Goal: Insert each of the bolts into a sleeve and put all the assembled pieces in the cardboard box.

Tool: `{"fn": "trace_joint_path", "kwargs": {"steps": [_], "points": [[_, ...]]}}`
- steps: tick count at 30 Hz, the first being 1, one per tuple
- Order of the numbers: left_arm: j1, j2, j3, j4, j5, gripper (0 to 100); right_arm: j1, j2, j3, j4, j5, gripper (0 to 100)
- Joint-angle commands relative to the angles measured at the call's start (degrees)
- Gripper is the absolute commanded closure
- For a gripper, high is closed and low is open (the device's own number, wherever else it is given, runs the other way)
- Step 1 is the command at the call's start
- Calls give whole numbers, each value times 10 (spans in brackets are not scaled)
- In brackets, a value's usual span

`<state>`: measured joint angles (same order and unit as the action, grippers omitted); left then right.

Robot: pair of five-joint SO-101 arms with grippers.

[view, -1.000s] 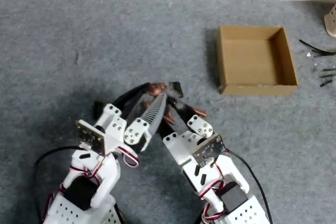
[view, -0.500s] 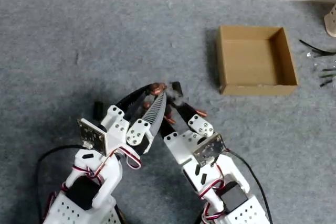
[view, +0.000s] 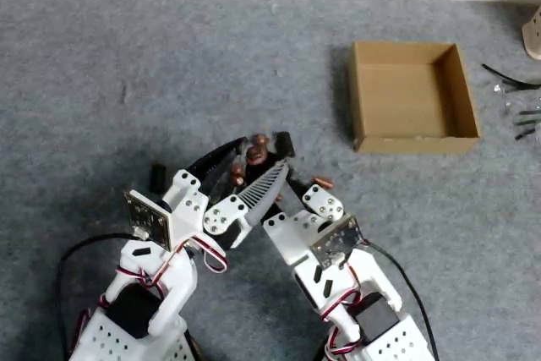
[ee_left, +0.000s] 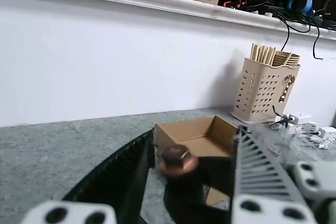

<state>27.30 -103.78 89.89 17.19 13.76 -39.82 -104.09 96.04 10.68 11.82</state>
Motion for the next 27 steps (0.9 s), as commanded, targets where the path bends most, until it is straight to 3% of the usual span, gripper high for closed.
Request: {"fn": "trace_joint_path", "kwargs": {"steps": [1, 5, 12, 17, 21, 27], "points": [[6, -10, -29, 4, 8, 765, 10, -13, 64, -6, 6, 994], [-91, -10, -58, 4, 10, 766, 12, -13, 64, -6, 6, 994], [-208, -10, -60, 4, 103, 799, 13, -13, 64, -6, 6, 994], [-211, -8, -32, 3, 103, 1000, 26, -13, 64, -6, 4, 994], [-211, -8, 1, 3, 98, 966, 39, -13, 64, -7, 4, 994], [-138, -7, 40, 6, -82, 992, 60, -12, 63, 7, 3, 993]]}}
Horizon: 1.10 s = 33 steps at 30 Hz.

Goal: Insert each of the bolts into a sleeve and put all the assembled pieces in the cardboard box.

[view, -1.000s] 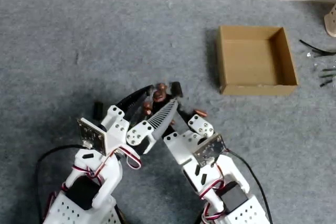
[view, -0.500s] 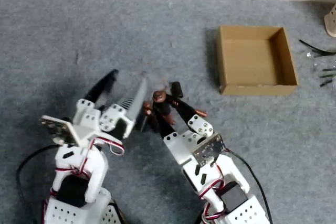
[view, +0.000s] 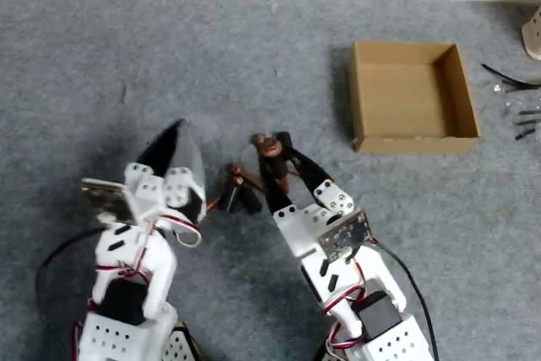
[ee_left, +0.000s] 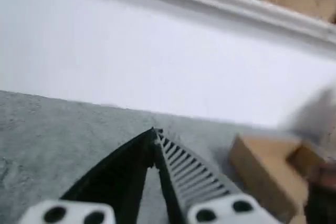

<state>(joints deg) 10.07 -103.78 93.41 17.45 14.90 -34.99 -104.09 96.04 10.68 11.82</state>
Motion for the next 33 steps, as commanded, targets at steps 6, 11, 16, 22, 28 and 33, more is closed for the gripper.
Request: {"fn": "trace_joint_path", "kwargs": {"steps": [6, 11, 16, 22, 28, 33], "points": [[63, -7, 38, 57, -273, 993, 12, 19, 63, 23, 3, 992], [61, -7, 38, 72, -264, 993, 29, 34, 62, 22, 3, 992], [65, -6, 38, 90, -265, 993, 116, 39, 34, 22, 3, 992], [66, -6, 38, 92, -265, 992, 198, 41, -12, 22, 3, 992], [80, -6, 38, 93, -264, 991, 204, 84, -64, 22, 3, 992], [76, -6, 38, 93, -265, 990, 217, 321, -182, -29, 3, 992]]}}
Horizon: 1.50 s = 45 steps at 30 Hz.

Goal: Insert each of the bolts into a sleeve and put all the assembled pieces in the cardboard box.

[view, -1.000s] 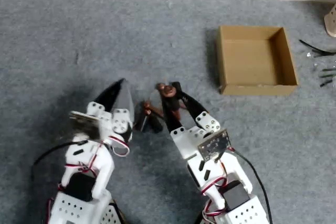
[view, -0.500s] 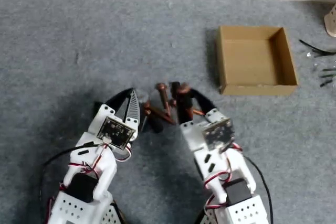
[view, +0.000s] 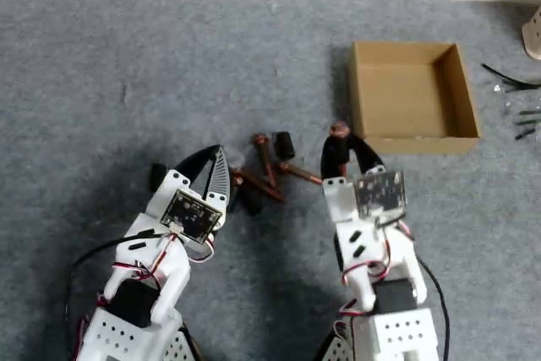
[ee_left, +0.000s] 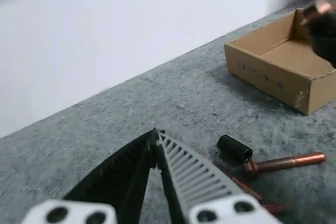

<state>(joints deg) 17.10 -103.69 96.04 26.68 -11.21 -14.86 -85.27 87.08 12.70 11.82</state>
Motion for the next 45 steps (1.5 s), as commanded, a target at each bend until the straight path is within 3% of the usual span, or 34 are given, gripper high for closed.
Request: {"fn": "trace_joint_path", "kwargs": {"steps": [1, 5, 9, 13, 15, 21, 31, 36, 43, 45], "points": [[5, -7, 12, 1, -4, 990, 21, 191, -116, -78, 2, 992], [4, -7, 12, 1, -4, 990, 61, 419, -225, -198, -38, 992], [4, -7, 12, 1, -4, 990, 149, 631, -356, -244, -184, 993], [7, -7, 12, -1, -4, 990, 236, 814, -455, -245, -395, 993], [7, -7, 12, -1, -4, 990, 257, 886, -495, -245, -426, 993], [8, -7, 12, -2, -4, 990, 247, 966, -585, -245, -331, 992], [8, -7, 12, -2, -4, 990, 187, 964, -566, -209, -240, 951], [8, -7, 12, -2, -4, 990, 167, 963, -571, -111, -239, 809], [0, -10, 12, -2, -4, 990, 169, 889, -568, -108, -240, 807], [-33, -10, 12, -2, 3, 990, 160, 828, -524, -98, -240, 807]]}}
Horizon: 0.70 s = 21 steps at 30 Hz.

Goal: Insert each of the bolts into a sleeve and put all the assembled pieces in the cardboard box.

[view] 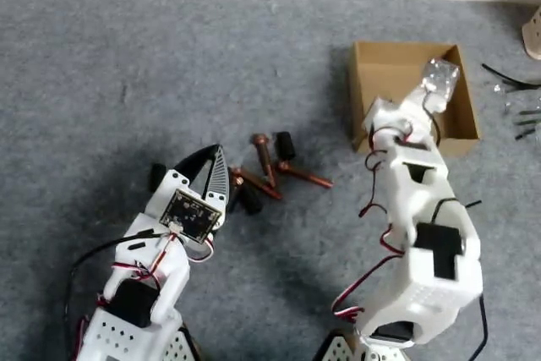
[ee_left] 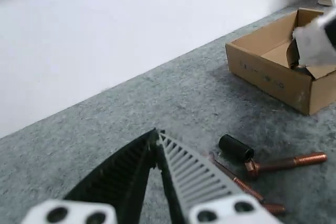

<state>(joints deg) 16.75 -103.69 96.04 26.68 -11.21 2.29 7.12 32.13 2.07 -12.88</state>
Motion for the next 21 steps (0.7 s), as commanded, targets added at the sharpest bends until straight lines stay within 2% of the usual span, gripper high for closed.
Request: {"fn": "trace_joint_path", "kwargs": {"steps": [1, 3, 6, 8, 10, 12, 17, 21], "points": [[-46, -11, 11, -3, 19, 990, -19, -131, 53, 9, 7, 807], [-80, -10, 11, -29, 61, 990, -47, -205, 114, 3, 11, 807], [-157, -10, 10, -73, 76, 990, -103, -312, 200, 3, 14, 807], [-190, -9, 11, -89, 94, 990, -143, -366, 247, 3, 55, 807], [-195, -9, 11, -91, 114, 990, -182, -395, 282, 3, 123, 807], [-195, -8, 11, -91, 113, 990, -218, -399, 306, 5, 165, 807], [-196, -8, 11, -91, 113, 990, -296, -346, 320, 7, 145, 807], [-198, -8, 11, -91, 113, 990, -316, -256, 276, 7, 148, 807]]}}
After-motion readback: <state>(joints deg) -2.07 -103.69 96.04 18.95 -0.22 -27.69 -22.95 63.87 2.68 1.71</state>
